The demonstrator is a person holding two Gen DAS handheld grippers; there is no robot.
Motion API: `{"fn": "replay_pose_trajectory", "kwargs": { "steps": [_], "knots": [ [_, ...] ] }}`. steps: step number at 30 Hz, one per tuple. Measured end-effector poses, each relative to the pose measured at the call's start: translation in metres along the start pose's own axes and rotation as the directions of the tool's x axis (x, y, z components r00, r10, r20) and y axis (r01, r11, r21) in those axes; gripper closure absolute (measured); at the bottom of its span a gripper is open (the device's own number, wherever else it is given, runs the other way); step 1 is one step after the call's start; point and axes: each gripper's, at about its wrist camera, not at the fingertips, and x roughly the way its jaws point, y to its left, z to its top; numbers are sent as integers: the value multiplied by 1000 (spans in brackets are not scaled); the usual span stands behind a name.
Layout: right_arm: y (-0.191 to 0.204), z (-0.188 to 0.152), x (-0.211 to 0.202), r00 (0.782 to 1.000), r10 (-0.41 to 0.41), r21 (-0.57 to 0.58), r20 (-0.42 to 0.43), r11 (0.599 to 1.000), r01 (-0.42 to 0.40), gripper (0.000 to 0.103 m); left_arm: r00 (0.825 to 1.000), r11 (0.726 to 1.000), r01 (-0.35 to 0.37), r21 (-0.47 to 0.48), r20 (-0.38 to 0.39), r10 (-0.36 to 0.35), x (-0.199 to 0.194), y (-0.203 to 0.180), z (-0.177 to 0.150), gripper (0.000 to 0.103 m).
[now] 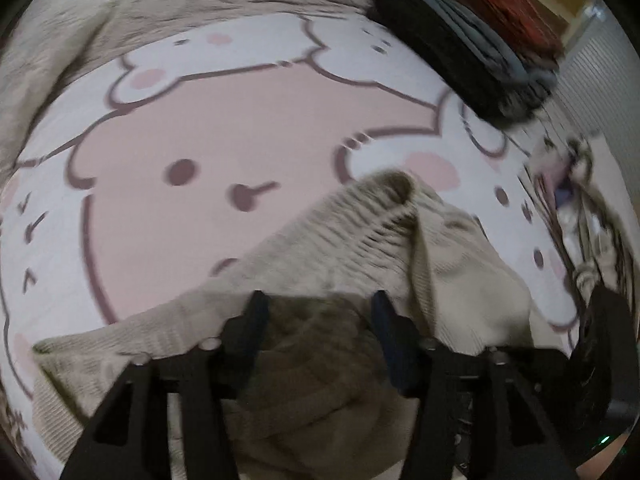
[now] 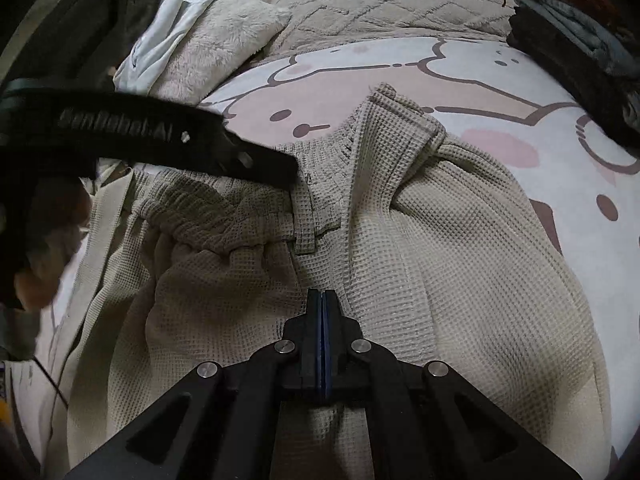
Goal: Fold clothes
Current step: 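Release the waistband with both grippers and smooth the trousers flat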
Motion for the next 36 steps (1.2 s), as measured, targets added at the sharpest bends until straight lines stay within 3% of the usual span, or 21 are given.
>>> {"fn": "replay_pose_trajectory", "kwargs": {
  "steps": [1, 4, 7, 11, 13, 14, 18, 20, 22, 28, 33, 34, 36],
  "knots": [
    [-2, 0, 0, 1000, 6, 5, 3, 1000, -6, 103, 1000, 999, 5, 31, -8, -5, 2, -6, -2, 49],
    [-5, -1, 1, 1000, 13, 12, 12, 1000, -14, 103, 1000, 998, 5, 61, -29, -3, 5, -16, -7, 69],
    [-7, -1, 1, 1000, 20, 18, 20, 1000, -21, 103, 996, 996, 85, -13, -9, -85, -7, -14, -10, 86],
    [-9, -1, -3, 999, 43, 50, 27, 998, -44, 103, 985, 986, 162, -31, 56, -161, -34, -21, -11, 91],
    [-10, 4, -6, 998, 60, 90, 31, 994, -62, 103, 982, 986, 165, -19, 94, -163, -47, -25, -7, 93],
    [-10, 12, -6, 997, 71, 122, 35, 990, -75, 103, 981, 987, 160, -20, 112, -157, -51, -25, -4, 103],
    [-8, 48, 6, 998, 56, 184, 24, 981, -59, 103, 971, 988, 73, -139, 237, -38, -78, 5, 12, 102],
    [-13, 63, 15, 998, 55, 213, 0, 976, -54, 103, 965, 976, 23, -215, 260, 35, -92, 29, 11, 102],
    [-19, 75, 23, 999, 50, 215, -16, 976, -45, 103, 966, 961, 41, -275, 258, 33, -103, 50, 0, 102],
    [-19, 102, 52, 997, -14, 176, -80, 984, 28, 103, 986, 963, 46, -264, 164, -2, -108, 59, -65, 102],
    [-18, 117, 55, 993, -9, 150, -118, 988, 27, 103, 996, 970, 51, -237, 81, -33, -71, 40, -89, 102],
    [-19, 118, 39, 996, 31, 166, -78, 986, -18, 103, 997, 971, 42, -236, 68, -27, -60, 38, -87, 102],
    [-18, 116, 9, 997, 76, 168, -8, 983, -73, 103, 994, 964, -80, -252, 54, 97, -42, 40, -78, 102]
  ]
}}
